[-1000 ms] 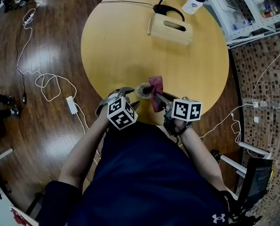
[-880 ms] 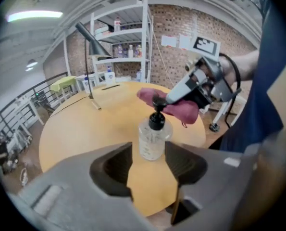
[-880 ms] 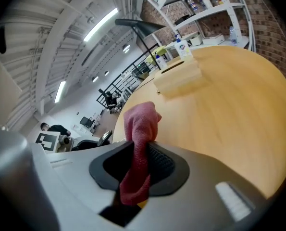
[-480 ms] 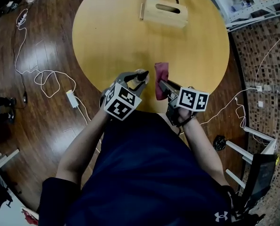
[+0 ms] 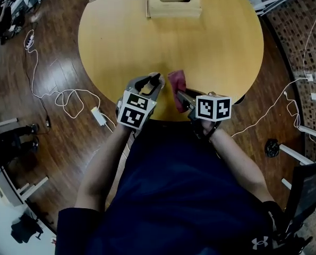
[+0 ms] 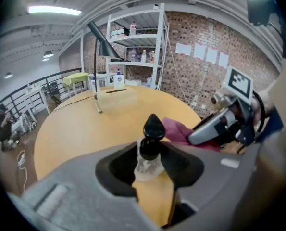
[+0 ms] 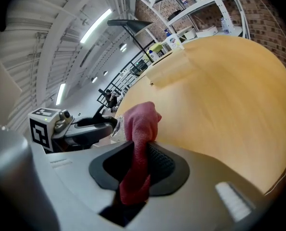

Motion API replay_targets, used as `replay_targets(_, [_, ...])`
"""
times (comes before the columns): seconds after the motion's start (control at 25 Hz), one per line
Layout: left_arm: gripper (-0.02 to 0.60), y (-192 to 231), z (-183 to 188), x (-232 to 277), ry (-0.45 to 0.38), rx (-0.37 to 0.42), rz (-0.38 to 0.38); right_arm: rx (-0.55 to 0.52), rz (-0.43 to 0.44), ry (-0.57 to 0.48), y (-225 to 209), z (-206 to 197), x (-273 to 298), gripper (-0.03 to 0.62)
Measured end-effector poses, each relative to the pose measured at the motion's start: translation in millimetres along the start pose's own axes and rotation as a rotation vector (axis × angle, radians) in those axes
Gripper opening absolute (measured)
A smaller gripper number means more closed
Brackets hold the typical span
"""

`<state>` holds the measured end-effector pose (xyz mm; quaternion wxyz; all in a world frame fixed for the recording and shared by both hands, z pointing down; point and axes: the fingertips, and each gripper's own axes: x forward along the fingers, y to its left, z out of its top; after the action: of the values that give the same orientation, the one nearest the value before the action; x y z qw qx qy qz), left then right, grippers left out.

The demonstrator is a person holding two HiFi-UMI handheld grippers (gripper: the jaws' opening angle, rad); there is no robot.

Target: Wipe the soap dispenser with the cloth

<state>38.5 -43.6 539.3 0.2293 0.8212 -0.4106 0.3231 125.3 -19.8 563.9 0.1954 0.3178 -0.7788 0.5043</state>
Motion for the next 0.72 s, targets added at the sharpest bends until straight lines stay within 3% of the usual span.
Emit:
replay_targets(0.12, [0.15,1,6,-3,-0.001,-0.148,0.008,0.013,-0.001,-0.017,-3,-2,9,0.089])
replay_targets(0.24, [0.15,25,5,-19,-0.096,-0.354,0.03,-0.006,0.011,-0.045,4,7,18,0.089])
replay_targets(0.4, [0.135,51,-21,-45,-0.226,-0.606,0.009,-0.146,0.019,-0.038,22,14,26,0.089])
replay_targets(0.52, [0.132,55,-46,-55,-0.269,-0.692,-0.038,-0.309,0.048,-0.018,56,14,38,0.089])
replay_targets(0.72, [0.132,54,-73,-56,-0.296,-0.736,-0.141,-0.606,0.098,-0.004,124,14,72,0.089])
